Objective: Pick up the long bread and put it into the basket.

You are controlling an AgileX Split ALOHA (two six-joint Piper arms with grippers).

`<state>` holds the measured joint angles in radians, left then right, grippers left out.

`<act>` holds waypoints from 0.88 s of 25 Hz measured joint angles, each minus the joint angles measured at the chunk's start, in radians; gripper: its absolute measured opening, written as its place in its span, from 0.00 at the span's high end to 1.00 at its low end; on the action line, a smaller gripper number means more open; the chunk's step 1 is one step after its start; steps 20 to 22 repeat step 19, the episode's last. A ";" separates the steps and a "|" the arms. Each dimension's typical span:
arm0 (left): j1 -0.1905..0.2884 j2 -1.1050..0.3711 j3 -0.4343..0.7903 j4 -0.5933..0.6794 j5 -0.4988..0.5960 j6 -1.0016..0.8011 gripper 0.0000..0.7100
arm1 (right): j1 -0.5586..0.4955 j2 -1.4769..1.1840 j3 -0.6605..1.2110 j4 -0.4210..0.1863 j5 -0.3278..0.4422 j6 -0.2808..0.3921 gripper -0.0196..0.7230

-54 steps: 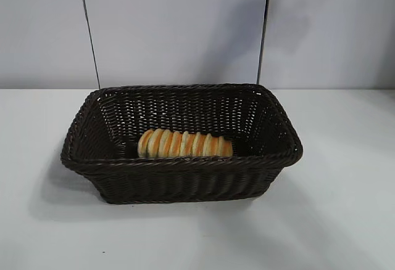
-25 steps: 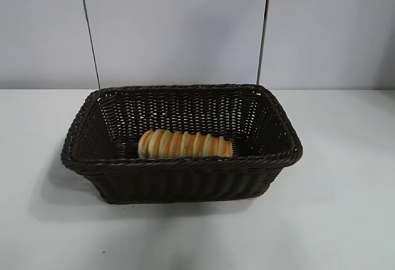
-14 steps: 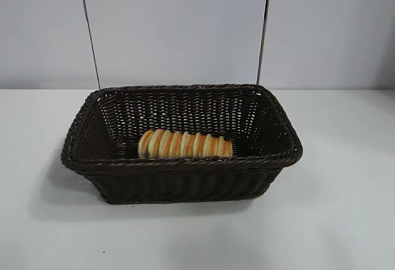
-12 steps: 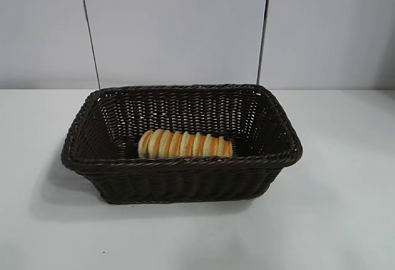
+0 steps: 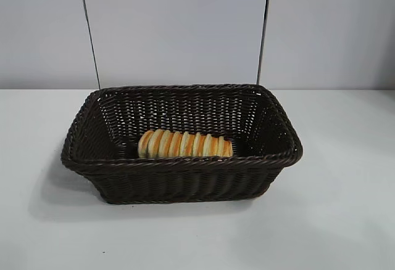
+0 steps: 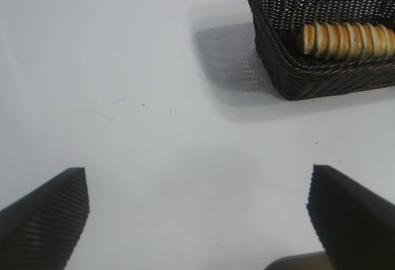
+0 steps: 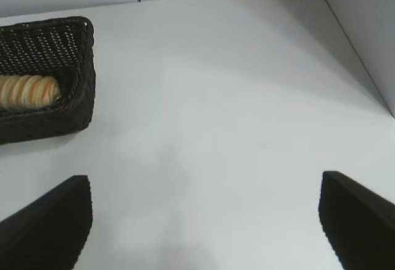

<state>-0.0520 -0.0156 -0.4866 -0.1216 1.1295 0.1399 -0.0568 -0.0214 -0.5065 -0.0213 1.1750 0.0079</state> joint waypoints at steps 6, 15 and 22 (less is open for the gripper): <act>0.000 0.000 0.000 0.000 0.000 0.000 0.02 | 0.000 0.000 0.004 -0.006 -0.023 0.000 0.04; 0.000 0.000 0.000 0.000 0.000 0.000 0.02 | 0.000 0.000 0.038 0.007 -0.079 0.010 0.04; 0.000 0.000 0.000 0.000 0.000 0.000 0.02 | 0.000 0.000 0.038 0.007 -0.083 0.010 0.04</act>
